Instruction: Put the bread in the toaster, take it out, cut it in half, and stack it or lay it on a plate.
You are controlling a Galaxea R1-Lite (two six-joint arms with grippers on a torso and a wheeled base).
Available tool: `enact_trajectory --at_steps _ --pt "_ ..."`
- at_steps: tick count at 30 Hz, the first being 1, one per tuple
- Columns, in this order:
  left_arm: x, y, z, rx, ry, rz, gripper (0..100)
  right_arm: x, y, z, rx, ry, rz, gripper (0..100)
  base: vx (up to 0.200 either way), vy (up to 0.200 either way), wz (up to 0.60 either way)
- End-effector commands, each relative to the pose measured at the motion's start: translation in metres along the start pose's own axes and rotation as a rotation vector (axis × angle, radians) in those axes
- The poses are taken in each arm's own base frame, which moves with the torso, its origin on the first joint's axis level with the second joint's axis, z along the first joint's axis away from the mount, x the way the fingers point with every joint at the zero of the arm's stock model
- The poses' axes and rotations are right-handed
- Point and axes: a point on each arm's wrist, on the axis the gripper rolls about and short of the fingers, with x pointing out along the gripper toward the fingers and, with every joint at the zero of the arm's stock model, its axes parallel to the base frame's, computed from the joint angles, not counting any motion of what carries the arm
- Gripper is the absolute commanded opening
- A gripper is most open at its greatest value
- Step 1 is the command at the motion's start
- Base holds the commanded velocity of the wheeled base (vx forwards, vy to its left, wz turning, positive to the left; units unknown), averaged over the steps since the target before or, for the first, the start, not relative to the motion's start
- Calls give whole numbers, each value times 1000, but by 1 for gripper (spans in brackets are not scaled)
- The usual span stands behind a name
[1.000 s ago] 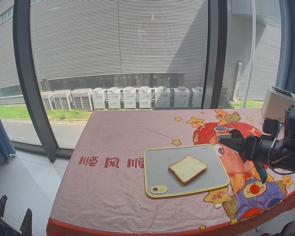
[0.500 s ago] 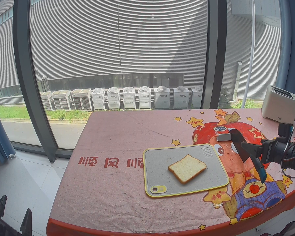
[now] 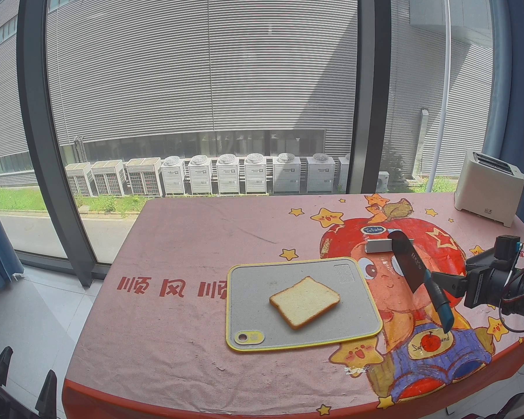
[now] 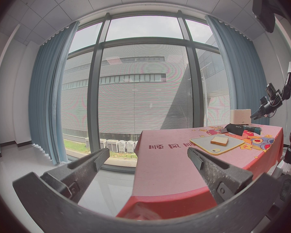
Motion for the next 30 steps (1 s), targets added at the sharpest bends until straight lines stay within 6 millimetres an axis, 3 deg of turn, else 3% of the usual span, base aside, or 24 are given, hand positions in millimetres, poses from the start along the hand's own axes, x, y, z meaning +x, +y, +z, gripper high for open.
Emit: enact_trajectory --at_steps 1,9,16,22,30 --pt "0 0 -5 0 0 1 100 2 -1 -6 0 27 -3 100 0 0 0" --pt "0 0 -5 0 2 0 100 19 0 -15 3 110 -5 100 0 0 0" --pt "0 0 -5 0 2 0 100 35 18 -17 -44 120 65 100 0 0 0" --pt "0 0 -5 0 2 0 100 54 23 -26 -67 123 3 100 0 0 0" --pt "0 0 -5 0 2 0 100 62 30 -37 -92 124 1 100 0 0 0"
